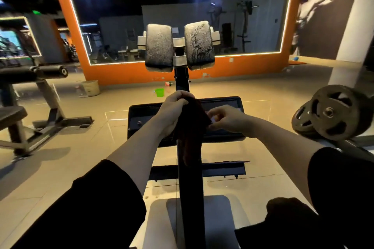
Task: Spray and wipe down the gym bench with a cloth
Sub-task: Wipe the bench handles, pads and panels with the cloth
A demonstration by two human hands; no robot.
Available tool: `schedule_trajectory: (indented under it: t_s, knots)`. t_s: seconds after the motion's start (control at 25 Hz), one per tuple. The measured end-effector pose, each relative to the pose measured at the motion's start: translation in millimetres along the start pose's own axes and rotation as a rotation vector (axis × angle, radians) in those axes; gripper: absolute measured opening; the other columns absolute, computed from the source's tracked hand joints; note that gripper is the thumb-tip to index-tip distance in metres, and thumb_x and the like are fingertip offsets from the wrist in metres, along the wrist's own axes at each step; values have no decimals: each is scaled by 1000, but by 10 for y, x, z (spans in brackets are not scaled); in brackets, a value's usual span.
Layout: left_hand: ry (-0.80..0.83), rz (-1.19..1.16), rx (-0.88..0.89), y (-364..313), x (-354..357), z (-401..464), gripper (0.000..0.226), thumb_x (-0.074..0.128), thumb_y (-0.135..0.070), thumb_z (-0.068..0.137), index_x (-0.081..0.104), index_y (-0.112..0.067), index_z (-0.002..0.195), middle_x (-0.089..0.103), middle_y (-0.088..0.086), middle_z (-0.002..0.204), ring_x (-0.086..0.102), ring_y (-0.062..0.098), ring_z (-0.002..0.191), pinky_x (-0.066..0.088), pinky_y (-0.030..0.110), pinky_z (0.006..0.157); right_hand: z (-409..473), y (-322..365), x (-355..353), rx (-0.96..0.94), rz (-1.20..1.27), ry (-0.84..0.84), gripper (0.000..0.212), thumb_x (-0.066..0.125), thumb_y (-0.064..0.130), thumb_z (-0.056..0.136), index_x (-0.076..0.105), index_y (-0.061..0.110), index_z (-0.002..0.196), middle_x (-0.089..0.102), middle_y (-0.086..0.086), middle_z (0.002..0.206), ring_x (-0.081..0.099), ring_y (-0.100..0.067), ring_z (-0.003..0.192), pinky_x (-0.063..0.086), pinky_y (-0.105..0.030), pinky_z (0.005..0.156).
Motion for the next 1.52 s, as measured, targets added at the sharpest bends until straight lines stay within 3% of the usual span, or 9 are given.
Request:
schedule_trajectory:
  t_s: [0.16, 0.6, 0.76, 0.88, 0.96, 1.12, 1.24, 1.36, 1.52]
  knots:
    - [-60, 188, 6, -7, 357, 37, 30, 40, 3, 92, 62, -14, 102, 59, 9, 108, 56, 22, 99, 50, 27, 73, -93, -371, -434, 6, 32, -6, 15, 62, 11, 91, 53, 21, 86, 54, -2, 85, 54, -13, 77, 44, -26, 69]
    - [-34, 236, -67, 200, 1937, 610, 21, 60, 0, 88, 58, -8, 107, 65, 8, 101, 64, 19, 93, 51, 21, 67, -92, -1676, -1594, 13, 148, -537, 15, 64, 4, 87, 52, 13, 88, 59, -14, 101, 61, -31, 91, 55, -33, 63]
    - [-126, 176, -48, 169, 1973, 712, 20, 61, 2, 87, 57, -4, 106, 63, 6, 96, 63, 16, 90, 49, 20, 69, 141, -1655, -1747, -21, 248, -461, 18, 69, 4, 81, 59, 16, 91, 62, -11, 106, 60, -29, 101, 54, -43, 82]
    - [-211, 78, -18, 144, 2005, 722, 18, 55, 6, 90, 55, -3, 106, 62, 10, 101, 65, 22, 93, 55, 24, 71, 281, -1455, -1610, -86, 466, -177, 46, 66, -8, 77, 59, 8, 120, 60, -11, 118, 54, -27, 115, 51, -30, 80]
    - [-237, 46, 14, 143, 2131, 772, 16, 52, 4, 92, 54, -4, 106, 61, 12, 107, 63, 25, 98, 57, 29, 74, 293, -1449, -1500, -161, 455, -62, 52, 64, -6, 79, 56, 13, 128, 59, -8, 121, 53, -25, 116, 52, -36, 89]
    - [-214, 301, 145, 164, 2413, 1022, 12, 61, -5, 90, 59, -14, 99, 63, 4, 105, 64, 14, 99, 55, 28, 83, 402, -1867, -1607, -201, 486, -99, 40, 67, 6, 86, 57, 17, 123, 62, -3, 117, 56, -22, 114, 49, -47, 99]
    - [-407, 552, 149, 248, 2415, 1194, 13, 66, -18, 89, 62, -23, 101, 64, -3, 107, 60, 9, 102, 49, 23, 90, 568, -2336, -1817, -101, 500, -146, 36, 69, 5, 85, 57, 21, 114, 61, -6, 116, 57, -25, 111, 51, -48, 95]
    - [-556, 675, 66, 416, 2296, 1160, 17, 61, -8, 91, 64, -17, 105, 65, 2, 110, 58, 12, 104, 44, 14, 87, 784, -2697, -1887, 36, 375, -209, 49, 76, 9, 79, 43, 21, 114, 54, -10, 117, 56, -27, 106, 54, -45, 90]
    - [-618, 868, 1, 689, 2382, 1034, 24, 62, -3, 88, 65, -19, 106, 60, -1, 114, 54, 15, 112, 46, 36, 102, 1059, -2733, -1762, -4, 404, -198, 32, 72, 12, 82, 51, 21, 105, 57, -6, 105, 56, -22, 100, 52, -39, 91]
Point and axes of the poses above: each hand's wrist, its own z-axis towards the middle knuckle, its own x-axis out of the palm, y = z × x, the point moved 5 cm from there along z, towards the middle knuckle
